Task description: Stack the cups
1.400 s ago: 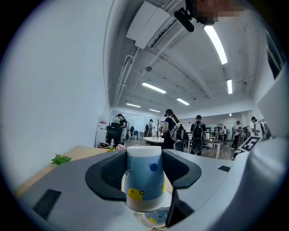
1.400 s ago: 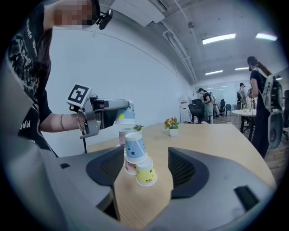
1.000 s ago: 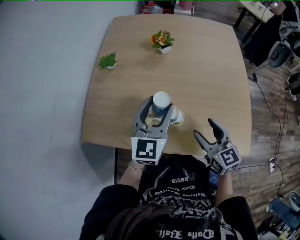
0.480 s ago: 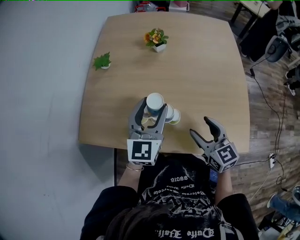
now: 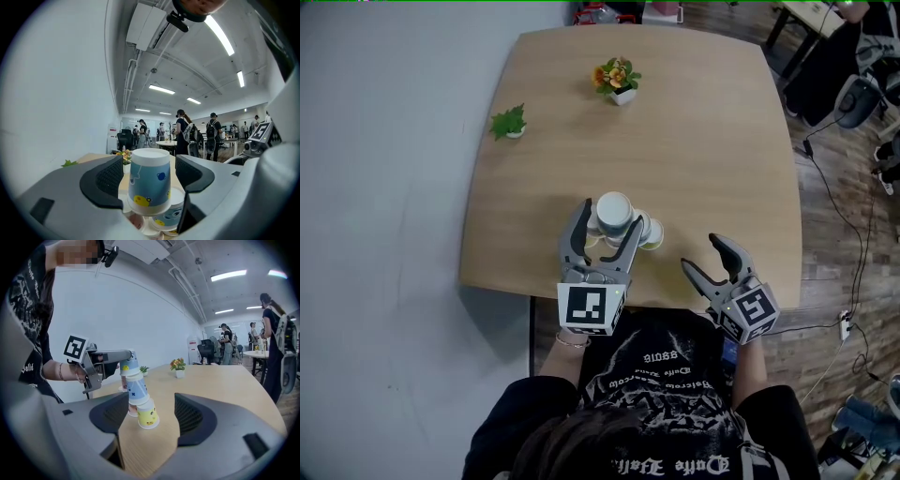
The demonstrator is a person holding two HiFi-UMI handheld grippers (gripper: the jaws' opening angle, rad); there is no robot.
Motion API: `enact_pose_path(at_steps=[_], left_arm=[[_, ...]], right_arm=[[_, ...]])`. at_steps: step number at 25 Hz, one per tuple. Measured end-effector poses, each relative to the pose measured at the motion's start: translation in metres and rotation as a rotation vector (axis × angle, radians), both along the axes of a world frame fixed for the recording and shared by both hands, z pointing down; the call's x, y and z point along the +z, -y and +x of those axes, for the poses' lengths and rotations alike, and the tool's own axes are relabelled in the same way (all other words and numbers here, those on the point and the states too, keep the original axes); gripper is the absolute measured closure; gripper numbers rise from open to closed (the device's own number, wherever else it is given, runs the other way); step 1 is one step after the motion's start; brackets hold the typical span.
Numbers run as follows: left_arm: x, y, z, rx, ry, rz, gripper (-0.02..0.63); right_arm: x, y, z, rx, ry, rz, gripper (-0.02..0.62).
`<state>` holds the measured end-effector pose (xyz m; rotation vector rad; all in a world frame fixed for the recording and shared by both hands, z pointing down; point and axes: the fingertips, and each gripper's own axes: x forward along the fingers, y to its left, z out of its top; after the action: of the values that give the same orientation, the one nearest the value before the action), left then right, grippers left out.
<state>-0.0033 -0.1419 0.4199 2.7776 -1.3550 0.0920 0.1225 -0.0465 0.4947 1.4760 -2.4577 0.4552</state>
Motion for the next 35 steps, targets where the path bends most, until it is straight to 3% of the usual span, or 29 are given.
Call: enact_pose_path(at_steps=[4,10,15,22,26,29,31,32,35], left_arm=[[0.0,0.001,0.002,0.018,0.005,-0.017,0.213],[-0.009,-0.006,-0.009,0.038,-0.072,-0.076,0.163],[-0.017,-0.013,-0.042,0.031,-0.13,-0.108,0.163],[0.02,-0.041,-0.097,0.013,-0.108,-0.231,0.163],[0.043,-0.061,-0.106,0.063,-0.138,-0.276,0.164],[0.07,-0.074,-0.103,0.102,-0.079,-0.295,0.164],[0.084,-0.081,-0.103,0.102,-0.06,-0.324,0.205],[0.087,-0.083,-0.106,0.095,-0.068,-0.335,0.269],[0.09,-0.082,-0.118,0.055,-0.085,-0.342,0.435]], right_arm=[[-0.001,0.004,-0.001,-0.01,-0.005,0.004,0.285],[-0.008,0.01,0.0,-0.001,0.001,0.025,0.285],[-0.015,0.013,0.0,0.04,0.019,0.057,0.285],[-0.031,0.005,-0.016,0.169,0.074,0.139,0.285],[-0.021,-0.007,-0.038,0.183,0.021,0.135,0.285],[-0.005,-0.018,-0.054,0.19,-0.054,0.114,0.285],[-0.002,-0.023,-0.058,0.216,-0.043,0.098,0.308],[-0.003,-0.024,-0.059,0.233,-0.023,0.095,0.376],[-0.005,-0.025,-0.061,0.264,-0.001,0.107,0.454]])
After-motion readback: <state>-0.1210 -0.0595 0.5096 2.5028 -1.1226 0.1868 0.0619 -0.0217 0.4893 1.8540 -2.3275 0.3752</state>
